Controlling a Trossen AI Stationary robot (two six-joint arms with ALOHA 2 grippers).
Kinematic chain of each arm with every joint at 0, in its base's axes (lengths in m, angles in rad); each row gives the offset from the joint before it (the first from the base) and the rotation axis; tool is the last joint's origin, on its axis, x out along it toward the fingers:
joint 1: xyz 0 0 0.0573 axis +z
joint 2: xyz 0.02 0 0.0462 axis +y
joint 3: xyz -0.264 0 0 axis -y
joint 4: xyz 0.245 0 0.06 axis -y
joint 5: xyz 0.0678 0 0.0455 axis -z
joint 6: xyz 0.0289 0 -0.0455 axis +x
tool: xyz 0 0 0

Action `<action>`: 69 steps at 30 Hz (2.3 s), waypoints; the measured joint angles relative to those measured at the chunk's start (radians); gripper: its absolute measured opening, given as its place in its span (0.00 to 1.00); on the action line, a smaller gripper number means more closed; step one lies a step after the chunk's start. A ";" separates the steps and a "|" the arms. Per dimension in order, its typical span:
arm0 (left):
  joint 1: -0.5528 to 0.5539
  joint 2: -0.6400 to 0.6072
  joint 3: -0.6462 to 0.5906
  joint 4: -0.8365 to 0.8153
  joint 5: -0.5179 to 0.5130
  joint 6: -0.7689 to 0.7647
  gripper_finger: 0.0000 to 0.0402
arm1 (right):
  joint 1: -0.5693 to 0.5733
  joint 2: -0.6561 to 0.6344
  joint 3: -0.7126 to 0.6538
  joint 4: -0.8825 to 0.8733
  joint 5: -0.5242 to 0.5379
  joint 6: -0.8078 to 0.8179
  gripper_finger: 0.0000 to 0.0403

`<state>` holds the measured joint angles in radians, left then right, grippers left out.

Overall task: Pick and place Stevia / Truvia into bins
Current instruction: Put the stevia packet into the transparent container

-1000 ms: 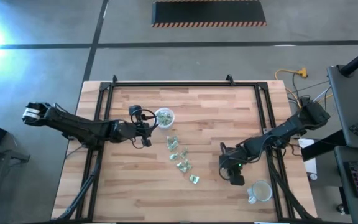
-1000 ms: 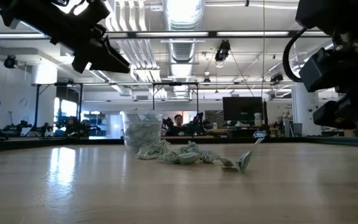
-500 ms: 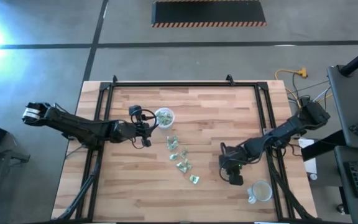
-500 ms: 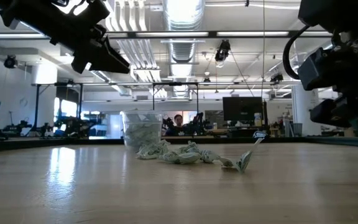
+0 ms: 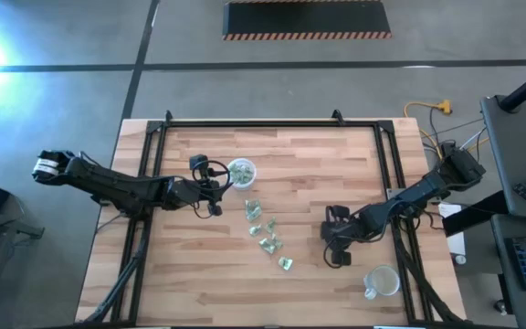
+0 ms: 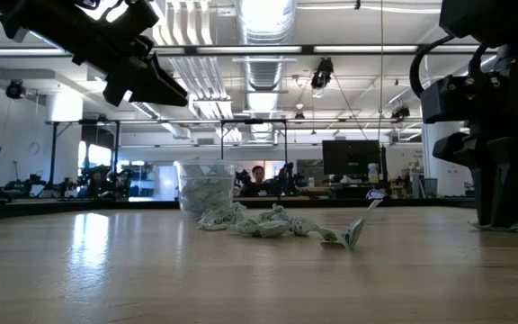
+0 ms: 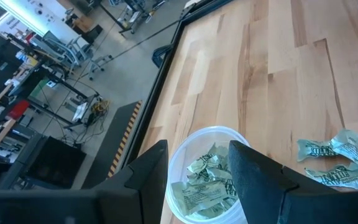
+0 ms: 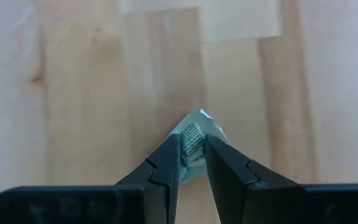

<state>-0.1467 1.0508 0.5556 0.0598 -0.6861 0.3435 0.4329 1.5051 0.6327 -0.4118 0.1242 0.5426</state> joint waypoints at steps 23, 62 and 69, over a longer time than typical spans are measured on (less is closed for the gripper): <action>0.000 0.000 0.000 0.000 0.000 0.000 0.38 | -0.001 0.000 -0.006 0.039 0.175 -0.124 0.02; 0.000 0.000 0.000 -0.124 -0.140 0.000 0.38 | -0.607 0.024 0.032 1.137 -0.135 -0.887 0.02; 0.000 0.000 0.000 -0.126 -0.146 0.000 0.38 | -0.638 0.222 0.217 1.090 -0.189 -0.886 0.02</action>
<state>-0.1467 1.0504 0.5556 -0.0666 -0.8317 0.3438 -0.2052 1.7266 0.8493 0.6787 -0.0650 -0.3436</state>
